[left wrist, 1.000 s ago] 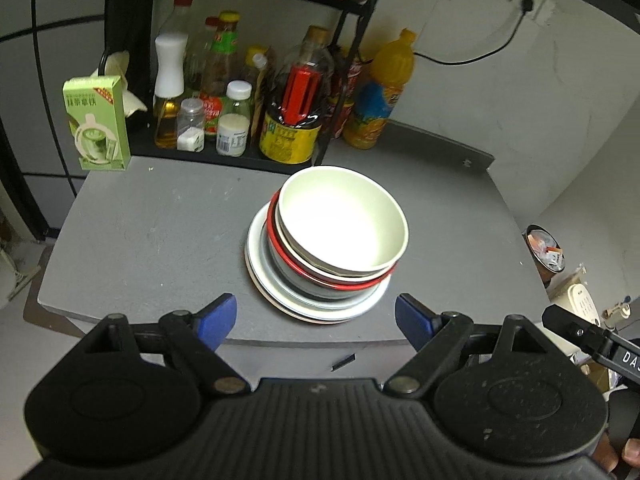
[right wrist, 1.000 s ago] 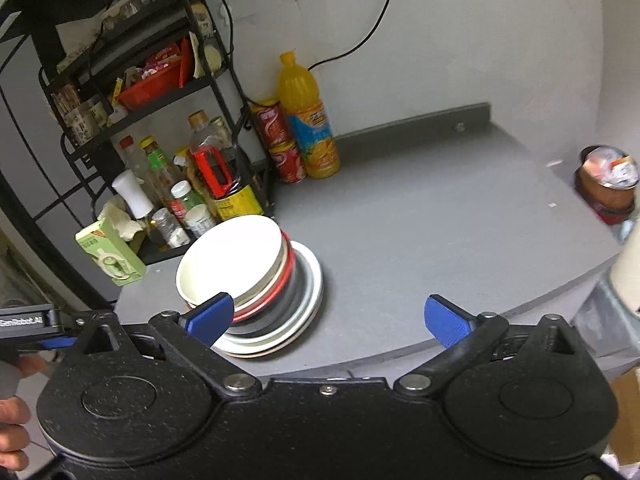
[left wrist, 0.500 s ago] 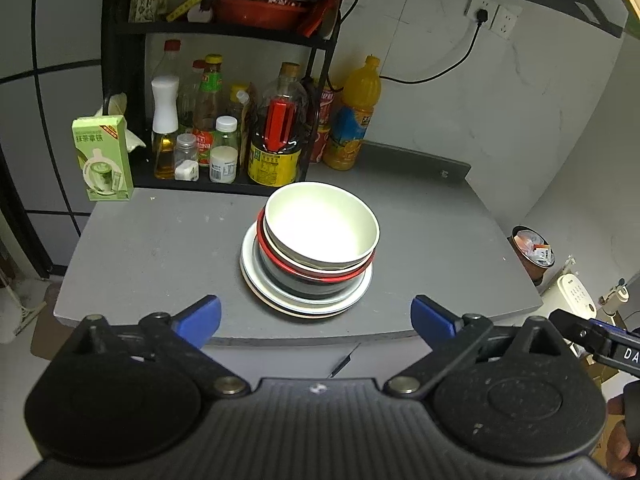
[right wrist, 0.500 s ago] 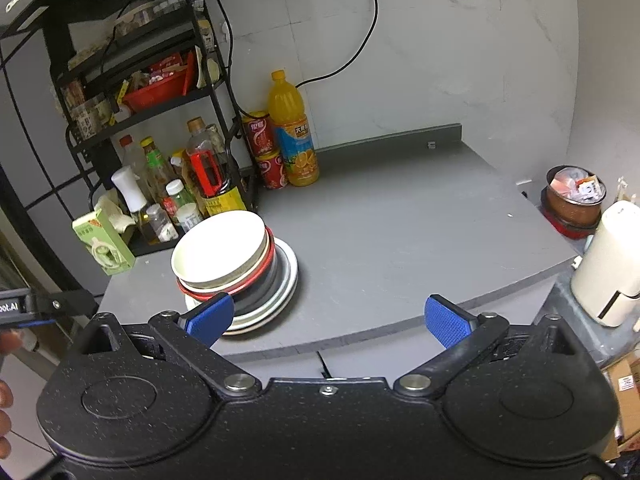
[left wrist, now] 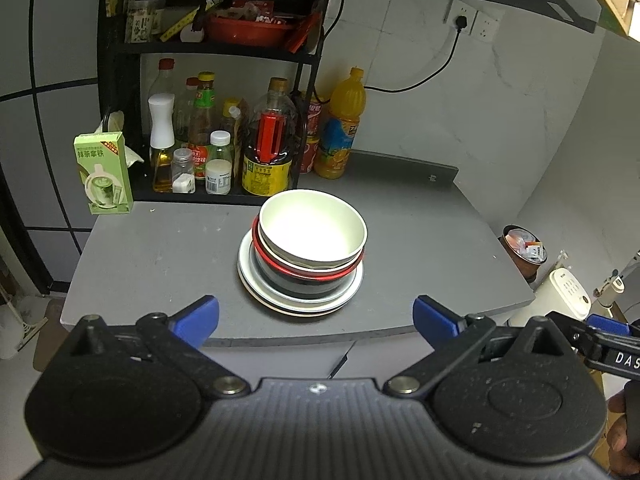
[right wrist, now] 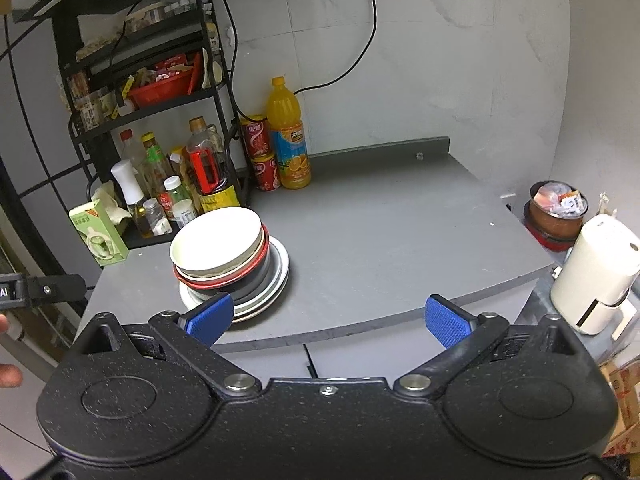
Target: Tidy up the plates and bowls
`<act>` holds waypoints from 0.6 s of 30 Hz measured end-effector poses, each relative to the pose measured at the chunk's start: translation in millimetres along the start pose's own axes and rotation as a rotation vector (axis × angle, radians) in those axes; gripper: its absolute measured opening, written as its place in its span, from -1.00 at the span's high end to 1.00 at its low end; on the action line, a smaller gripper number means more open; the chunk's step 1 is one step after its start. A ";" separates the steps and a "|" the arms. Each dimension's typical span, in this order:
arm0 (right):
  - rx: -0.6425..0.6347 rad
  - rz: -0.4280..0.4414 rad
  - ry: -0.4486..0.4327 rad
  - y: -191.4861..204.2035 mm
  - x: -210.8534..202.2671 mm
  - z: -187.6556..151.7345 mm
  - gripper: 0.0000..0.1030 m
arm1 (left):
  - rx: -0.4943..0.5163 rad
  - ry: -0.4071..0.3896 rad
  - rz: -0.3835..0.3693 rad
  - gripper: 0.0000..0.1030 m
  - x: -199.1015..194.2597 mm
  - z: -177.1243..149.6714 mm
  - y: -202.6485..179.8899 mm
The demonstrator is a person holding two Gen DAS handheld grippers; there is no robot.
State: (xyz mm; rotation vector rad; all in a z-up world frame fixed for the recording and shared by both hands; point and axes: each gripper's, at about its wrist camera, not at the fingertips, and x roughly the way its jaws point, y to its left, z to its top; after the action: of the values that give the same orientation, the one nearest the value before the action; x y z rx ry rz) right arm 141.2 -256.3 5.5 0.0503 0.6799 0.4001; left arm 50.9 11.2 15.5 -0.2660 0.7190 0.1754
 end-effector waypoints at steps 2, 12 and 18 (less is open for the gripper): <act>-0.008 -0.005 -0.006 2.3 -3.0 -3.5 -0.99 | 0.007 -0.005 -0.002 -0.99 -2.6 -2.4 -1.4; -0.010 -0.033 0.009 -0.4 -9.5 -19.2 -0.99 | 0.005 0.003 -0.028 -0.99 -5.5 -14.3 -7.0; -0.005 -0.029 0.014 -2.2 -13.6 -24.2 -0.99 | 0.020 0.004 -0.022 -0.99 -7.8 -20.6 -8.6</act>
State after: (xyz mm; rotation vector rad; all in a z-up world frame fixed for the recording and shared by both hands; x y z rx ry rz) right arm 117.4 -265.4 -5.5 0.0327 0.6927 0.3744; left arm 34.3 -3.7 7.4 -0.2549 0.7213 0.1468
